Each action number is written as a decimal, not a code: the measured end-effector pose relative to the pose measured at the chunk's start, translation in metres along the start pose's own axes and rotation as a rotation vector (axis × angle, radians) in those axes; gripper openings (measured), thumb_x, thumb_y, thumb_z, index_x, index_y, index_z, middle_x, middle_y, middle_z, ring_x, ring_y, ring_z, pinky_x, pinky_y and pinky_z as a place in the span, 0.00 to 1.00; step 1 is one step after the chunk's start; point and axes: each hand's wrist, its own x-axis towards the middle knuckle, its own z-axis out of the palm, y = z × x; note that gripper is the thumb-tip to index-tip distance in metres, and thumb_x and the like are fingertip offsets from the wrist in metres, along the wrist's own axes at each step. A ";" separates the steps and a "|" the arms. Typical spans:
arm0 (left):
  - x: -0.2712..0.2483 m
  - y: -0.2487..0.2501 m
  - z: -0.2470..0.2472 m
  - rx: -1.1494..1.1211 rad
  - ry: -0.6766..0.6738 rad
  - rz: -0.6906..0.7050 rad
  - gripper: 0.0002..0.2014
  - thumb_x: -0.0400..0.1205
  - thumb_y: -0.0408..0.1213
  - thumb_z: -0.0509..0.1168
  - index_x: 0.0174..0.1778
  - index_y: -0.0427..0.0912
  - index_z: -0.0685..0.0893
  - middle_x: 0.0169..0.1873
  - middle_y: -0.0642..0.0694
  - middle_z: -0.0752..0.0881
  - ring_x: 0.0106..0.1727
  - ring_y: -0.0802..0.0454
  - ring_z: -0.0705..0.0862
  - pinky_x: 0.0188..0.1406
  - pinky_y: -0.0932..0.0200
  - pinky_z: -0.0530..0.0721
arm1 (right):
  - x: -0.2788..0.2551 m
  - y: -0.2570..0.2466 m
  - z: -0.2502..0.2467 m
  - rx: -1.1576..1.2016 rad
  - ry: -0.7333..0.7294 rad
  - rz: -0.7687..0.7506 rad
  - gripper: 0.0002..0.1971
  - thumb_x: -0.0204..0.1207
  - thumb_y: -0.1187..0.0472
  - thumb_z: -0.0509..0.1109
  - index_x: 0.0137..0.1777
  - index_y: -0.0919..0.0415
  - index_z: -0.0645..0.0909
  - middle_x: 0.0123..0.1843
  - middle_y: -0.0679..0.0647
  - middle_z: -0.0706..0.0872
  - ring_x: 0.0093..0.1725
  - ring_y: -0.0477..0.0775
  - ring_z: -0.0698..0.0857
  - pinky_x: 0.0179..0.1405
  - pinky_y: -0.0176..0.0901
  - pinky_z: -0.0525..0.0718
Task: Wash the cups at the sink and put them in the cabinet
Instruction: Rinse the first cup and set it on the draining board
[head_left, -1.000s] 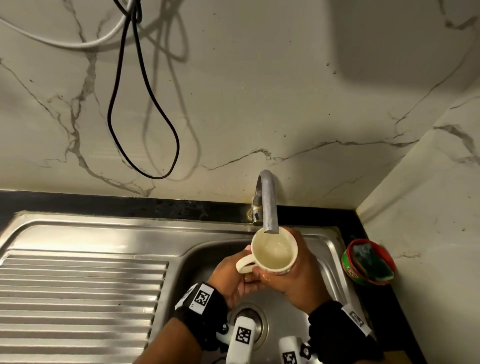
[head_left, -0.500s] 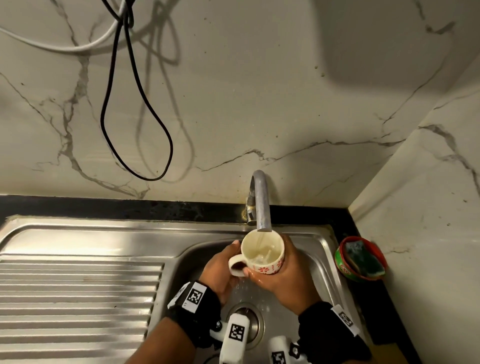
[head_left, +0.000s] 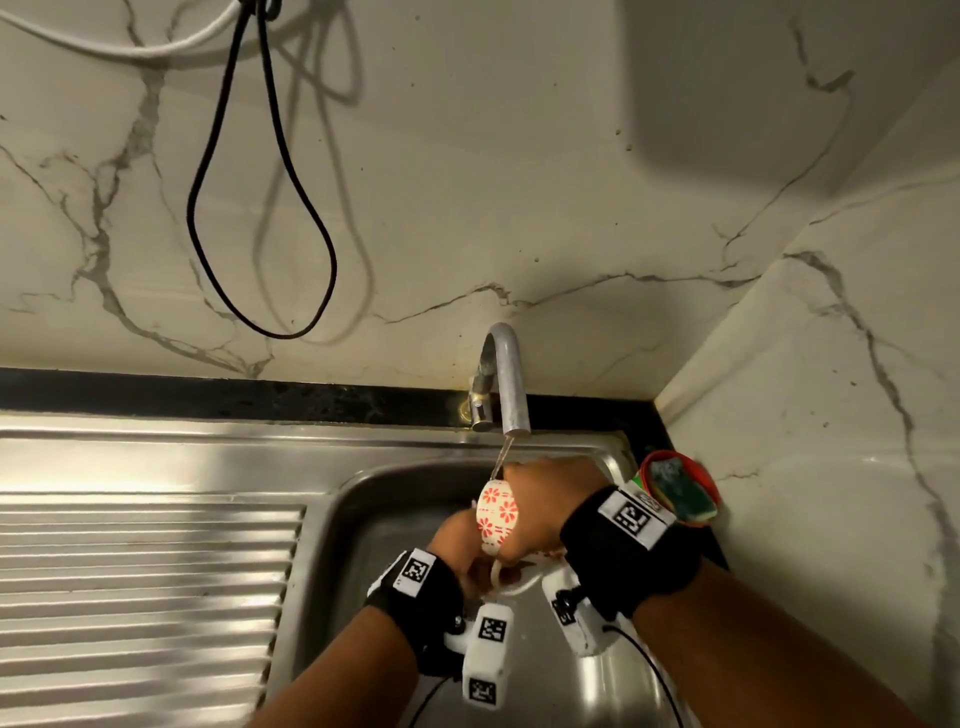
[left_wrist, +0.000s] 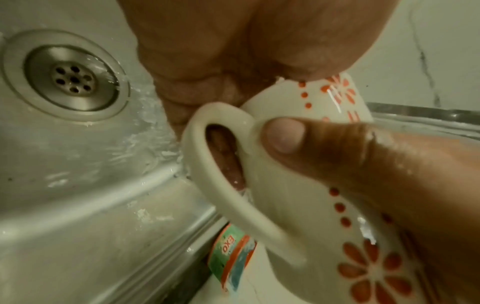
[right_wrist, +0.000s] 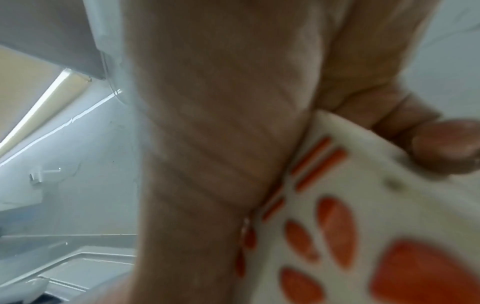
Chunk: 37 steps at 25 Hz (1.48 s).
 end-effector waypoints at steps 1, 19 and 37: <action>0.000 -0.004 0.001 -0.066 -0.016 0.023 0.12 0.90 0.37 0.54 0.53 0.39 0.83 0.29 0.46 0.91 0.32 0.49 0.91 0.35 0.56 0.88 | 0.001 -0.002 -0.005 -0.022 -0.004 -0.015 0.28 0.58 0.34 0.78 0.56 0.46 0.82 0.49 0.48 0.89 0.50 0.55 0.89 0.43 0.44 0.83; -0.041 0.040 -0.031 0.738 0.012 0.978 0.54 0.62 0.54 0.86 0.82 0.61 0.64 0.69 0.62 0.81 0.70 0.64 0.81 0.70 0.56 0.82 | 0.008 0.004 0.074 1.295 0.681 -0.148 0.45 0.61 0.70 0.87 0.73 0.41 0.71 0.66 0.42 0.84 0.65 0.43 0.85 0.66 0.45 0.85; -0.059 -0.012 -0.034 0.539 0.140 0.783 0.42 0.66 0.58 0.83 0.74 0.51 0.75 0.65 0.47 0.87 0.68 0.49 0.86 0.67 0.49 0.85 | 0.008 0.014 0.063 1.289 0.604 -0.212 0.47 0.53 0.47 0.91 0.73 0.47 0.72 0.62 0.40 0.86 0.60 0.35 0.84 0.57 0.30 0.84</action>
